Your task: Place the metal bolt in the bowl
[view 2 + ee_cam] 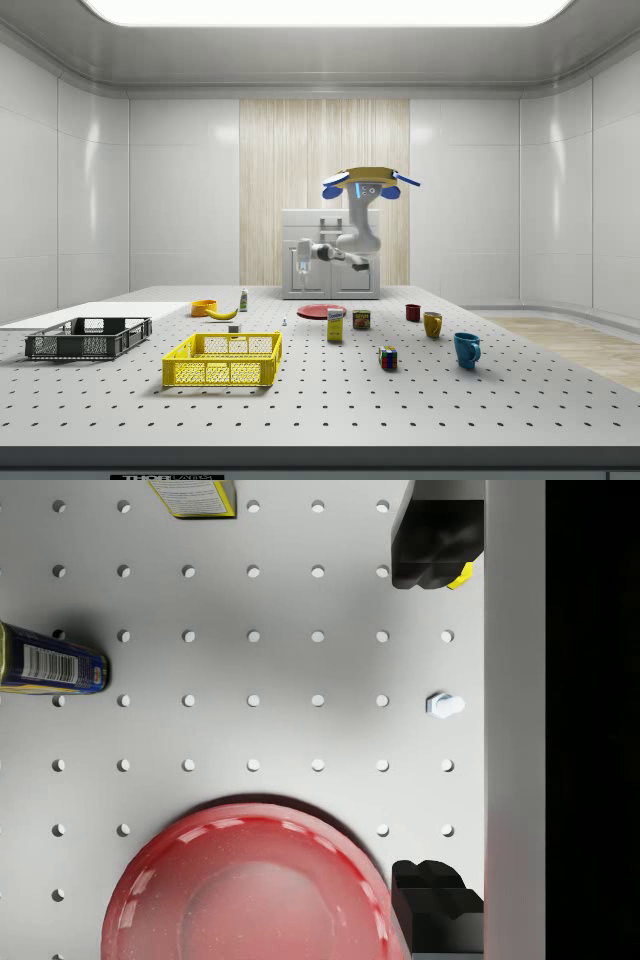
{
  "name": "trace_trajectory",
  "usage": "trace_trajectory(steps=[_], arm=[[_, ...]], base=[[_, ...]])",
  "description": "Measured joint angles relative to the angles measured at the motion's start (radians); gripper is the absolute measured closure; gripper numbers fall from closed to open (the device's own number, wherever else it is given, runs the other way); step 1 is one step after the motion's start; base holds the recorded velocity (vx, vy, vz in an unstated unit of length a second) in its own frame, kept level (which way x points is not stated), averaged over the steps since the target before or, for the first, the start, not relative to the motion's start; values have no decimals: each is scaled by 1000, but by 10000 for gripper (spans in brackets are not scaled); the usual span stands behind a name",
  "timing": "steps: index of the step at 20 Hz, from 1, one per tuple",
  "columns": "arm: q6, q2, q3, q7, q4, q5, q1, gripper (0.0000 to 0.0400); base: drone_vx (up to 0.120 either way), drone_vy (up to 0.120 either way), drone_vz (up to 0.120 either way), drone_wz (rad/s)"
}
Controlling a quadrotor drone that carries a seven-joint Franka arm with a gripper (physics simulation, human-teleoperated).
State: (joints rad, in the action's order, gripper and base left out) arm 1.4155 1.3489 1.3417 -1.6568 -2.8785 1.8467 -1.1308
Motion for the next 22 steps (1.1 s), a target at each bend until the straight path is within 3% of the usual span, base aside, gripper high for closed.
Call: trace_trajectory(steps=[11,16,22], arm=[[32,34,7,-8,2,-15,-9,0],[45,48,10,-11,3,-21,-12,0],[59,64,12,-14,3,-28,-16,0]], base=[[116,0,-109,0],[0,56,-120,0],[73,0,0,0]])
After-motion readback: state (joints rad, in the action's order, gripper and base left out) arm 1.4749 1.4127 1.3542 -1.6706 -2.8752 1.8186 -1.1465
